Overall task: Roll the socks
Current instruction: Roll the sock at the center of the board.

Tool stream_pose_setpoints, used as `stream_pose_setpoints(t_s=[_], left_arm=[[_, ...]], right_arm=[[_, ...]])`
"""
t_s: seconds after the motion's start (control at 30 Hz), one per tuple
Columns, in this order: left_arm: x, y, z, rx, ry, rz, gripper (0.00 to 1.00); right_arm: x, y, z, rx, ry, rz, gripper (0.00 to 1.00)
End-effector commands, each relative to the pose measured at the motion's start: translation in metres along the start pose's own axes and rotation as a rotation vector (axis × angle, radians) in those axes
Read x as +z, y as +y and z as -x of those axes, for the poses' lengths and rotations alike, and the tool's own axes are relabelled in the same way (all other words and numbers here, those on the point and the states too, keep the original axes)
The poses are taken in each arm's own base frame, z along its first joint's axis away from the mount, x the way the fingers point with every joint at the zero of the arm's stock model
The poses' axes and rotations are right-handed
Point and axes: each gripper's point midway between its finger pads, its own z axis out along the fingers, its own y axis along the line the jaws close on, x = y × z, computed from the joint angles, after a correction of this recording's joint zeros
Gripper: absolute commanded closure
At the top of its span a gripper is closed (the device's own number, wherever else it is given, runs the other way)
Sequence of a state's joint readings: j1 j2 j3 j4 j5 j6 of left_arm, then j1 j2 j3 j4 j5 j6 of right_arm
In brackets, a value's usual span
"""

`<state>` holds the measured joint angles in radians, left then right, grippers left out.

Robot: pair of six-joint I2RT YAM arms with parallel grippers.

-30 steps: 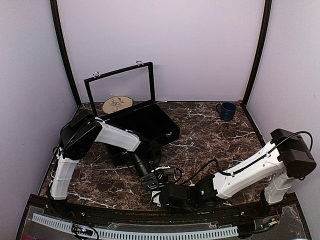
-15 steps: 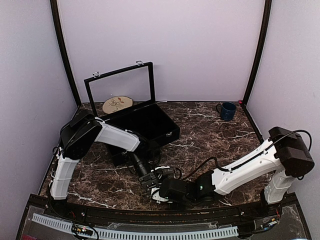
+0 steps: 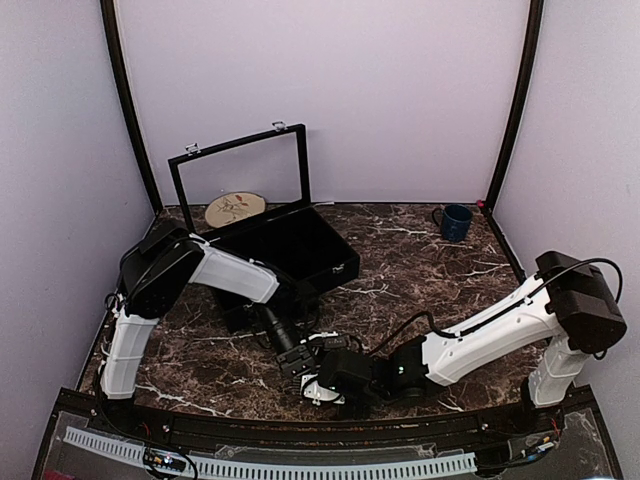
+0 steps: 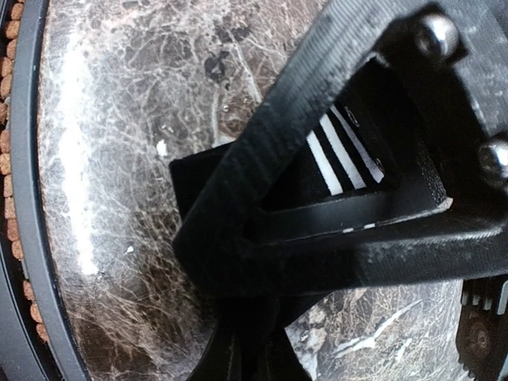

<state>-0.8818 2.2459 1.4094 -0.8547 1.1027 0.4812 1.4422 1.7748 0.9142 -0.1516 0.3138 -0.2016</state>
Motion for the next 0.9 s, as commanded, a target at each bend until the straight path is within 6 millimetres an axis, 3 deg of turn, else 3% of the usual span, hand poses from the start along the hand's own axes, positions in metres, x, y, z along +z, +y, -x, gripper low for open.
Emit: stream_pose_setpoints(t_s=[0.0,0.63,0.87], left_arm=[[-0.006,-0.005,-0.004,0.003,-0.002,0.031,0.67],[-0.043,0.003,-0.009,0.039,-0.045,0.287,0.62],[-0.066,0.019,-0.009,0.065,-0.088,0.490,0.62]], right_arm=[[0.006,0.012,-0.012,0.001,0.048,0.071,0.97],[0.001,0.017,-0.011,0.101,0.069,0.125,1.00],[-0.003,0.023,-0.006,0.154,0.074,0.183,1.00]])
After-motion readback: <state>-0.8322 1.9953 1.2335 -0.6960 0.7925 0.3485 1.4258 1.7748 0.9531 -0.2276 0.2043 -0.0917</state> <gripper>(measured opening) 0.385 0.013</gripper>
